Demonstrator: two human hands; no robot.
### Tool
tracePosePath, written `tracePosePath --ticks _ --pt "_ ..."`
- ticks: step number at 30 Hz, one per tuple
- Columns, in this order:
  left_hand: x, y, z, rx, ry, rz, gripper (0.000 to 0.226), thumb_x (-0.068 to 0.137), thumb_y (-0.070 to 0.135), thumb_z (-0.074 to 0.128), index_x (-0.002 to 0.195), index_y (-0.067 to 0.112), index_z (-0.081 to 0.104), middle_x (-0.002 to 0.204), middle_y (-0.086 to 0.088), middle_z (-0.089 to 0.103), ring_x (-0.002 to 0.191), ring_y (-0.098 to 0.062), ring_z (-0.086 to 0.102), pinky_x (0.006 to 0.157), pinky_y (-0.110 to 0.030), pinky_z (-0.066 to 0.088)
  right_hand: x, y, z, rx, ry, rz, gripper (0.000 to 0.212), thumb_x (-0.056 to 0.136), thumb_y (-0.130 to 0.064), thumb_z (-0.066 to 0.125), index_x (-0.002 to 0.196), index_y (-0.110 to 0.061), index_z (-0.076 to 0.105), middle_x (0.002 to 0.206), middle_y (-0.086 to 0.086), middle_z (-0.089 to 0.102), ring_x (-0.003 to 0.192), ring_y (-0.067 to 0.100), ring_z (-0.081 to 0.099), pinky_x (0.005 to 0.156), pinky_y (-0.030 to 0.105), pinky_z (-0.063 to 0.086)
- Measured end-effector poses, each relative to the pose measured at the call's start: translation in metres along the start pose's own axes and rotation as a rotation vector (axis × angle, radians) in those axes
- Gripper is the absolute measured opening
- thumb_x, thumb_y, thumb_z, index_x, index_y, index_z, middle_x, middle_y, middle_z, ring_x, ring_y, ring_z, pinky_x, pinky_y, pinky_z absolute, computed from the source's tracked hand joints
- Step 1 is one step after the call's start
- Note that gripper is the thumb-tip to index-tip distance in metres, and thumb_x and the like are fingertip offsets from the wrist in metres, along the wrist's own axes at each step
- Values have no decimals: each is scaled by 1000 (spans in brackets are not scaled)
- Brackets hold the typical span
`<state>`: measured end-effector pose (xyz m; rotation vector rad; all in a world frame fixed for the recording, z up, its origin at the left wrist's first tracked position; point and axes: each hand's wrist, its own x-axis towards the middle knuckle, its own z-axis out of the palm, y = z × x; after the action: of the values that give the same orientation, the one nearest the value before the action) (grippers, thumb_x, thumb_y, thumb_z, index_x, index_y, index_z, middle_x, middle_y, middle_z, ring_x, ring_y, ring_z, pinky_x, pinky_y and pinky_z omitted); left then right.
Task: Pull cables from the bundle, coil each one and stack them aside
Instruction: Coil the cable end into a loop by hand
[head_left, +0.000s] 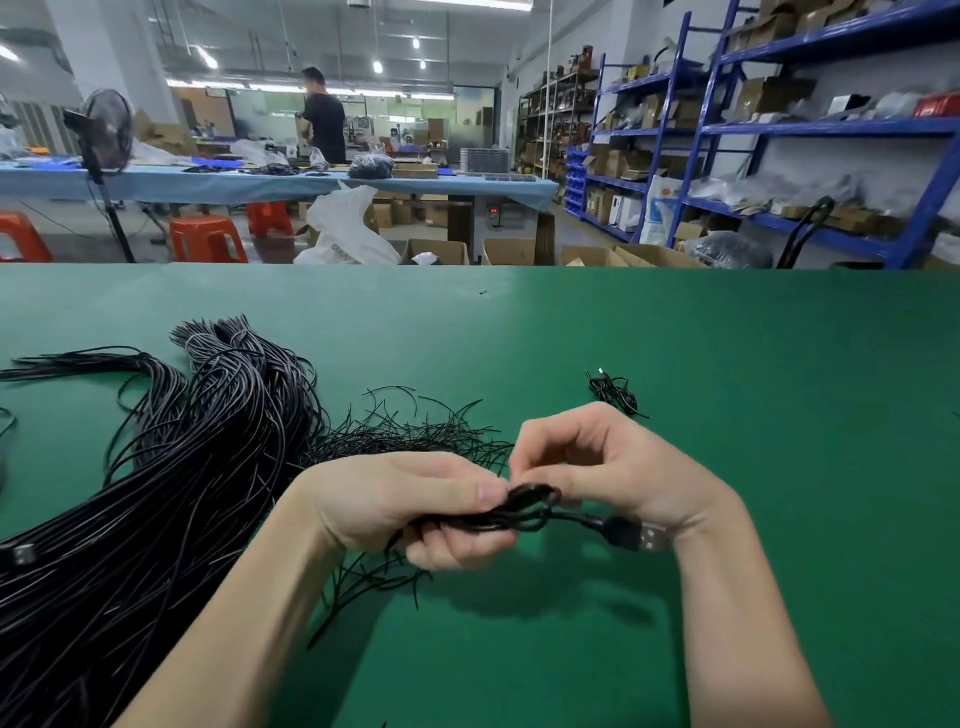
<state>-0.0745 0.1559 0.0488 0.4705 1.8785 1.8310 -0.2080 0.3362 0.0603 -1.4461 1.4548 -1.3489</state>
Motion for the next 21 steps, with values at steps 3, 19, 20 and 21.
tracePosePath --ticks 3,19,20,21 --pt "-3 13 3 237 2 -103 36 107 35 41 87 28 70 62 14 39 52 -6 32 48 -21 24 -2 -4 -4 -127 -92 59 13 86 -15 75 81 -27 77 74 -3 69 71 10 56 65 28 43" --pt "36 -12 -12 1145 1045 -112 26 105 35 45 81 25 43 69 2 54 66 -24 49 65 -41 43 37 44 14 -740 700 -113 8 92 -26 66 86 -31 64 84 -16 61 77 8 60 64 21 47" --pt "36 -14 -12 1154 1075 -95 23 105 35 45 86 21 46 71 -1 57 67 -26 51 66 -43 45 38 46 16 -710 723 -123 9 92 -23 67 86 -30 65 85 -17 62 80 6 60 63 17 45" --pt "37 -15 -12 1162 1101 -78 23 105 34 46 91 17 49 73 -4 60 69 -28 52 68 -45 46 39 47 18 -673 740 -123 11 92 -19 68 86 -28 66 86 -17 62 81 5 61 63 15 46"
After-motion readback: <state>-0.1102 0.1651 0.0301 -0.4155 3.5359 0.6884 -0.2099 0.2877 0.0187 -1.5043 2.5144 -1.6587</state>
